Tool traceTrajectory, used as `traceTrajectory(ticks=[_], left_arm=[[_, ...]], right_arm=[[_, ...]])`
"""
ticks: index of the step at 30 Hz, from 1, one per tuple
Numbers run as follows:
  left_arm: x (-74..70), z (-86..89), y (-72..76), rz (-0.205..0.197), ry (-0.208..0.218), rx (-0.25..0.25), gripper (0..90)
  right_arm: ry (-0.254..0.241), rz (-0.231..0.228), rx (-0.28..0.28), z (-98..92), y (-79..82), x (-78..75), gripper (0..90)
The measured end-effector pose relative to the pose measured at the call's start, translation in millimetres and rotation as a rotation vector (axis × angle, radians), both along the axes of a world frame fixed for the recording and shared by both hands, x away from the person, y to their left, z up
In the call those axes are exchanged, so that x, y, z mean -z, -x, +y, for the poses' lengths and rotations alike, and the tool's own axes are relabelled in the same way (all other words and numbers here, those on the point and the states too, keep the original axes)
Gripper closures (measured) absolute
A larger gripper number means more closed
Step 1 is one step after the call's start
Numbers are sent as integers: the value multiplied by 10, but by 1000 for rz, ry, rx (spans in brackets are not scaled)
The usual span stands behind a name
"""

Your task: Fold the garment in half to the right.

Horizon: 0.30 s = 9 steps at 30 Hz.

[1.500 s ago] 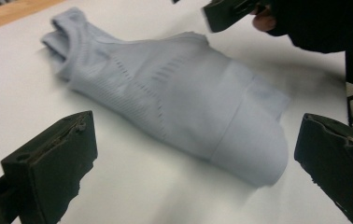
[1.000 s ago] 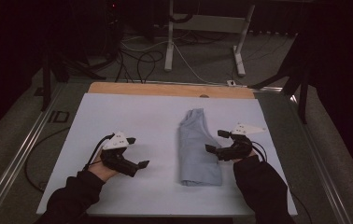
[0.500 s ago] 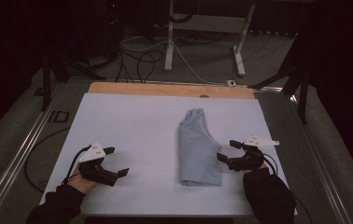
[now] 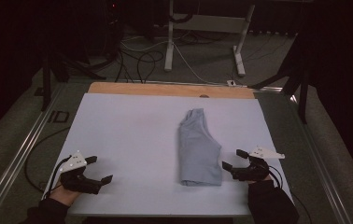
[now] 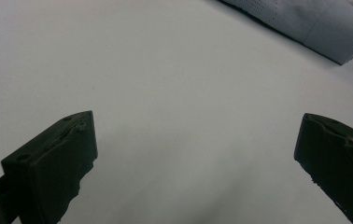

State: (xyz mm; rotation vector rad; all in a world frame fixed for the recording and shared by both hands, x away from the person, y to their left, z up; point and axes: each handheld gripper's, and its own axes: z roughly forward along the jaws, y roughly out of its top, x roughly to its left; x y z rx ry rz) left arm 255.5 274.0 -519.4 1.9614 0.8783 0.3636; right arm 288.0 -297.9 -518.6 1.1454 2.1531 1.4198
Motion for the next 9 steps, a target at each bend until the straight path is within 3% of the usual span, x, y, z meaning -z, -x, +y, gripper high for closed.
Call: traceTrajectory(ticks=[6, 9], left_arm=[[-12, 11, 24, -24, -4, -13, 0], [-17, 19, 26, -26, 2, -16, 0]], right_arm=[[30, -18, -11, 44, 25, -9, 109], [17, -18, -12, 37, 19, 1, 109]])
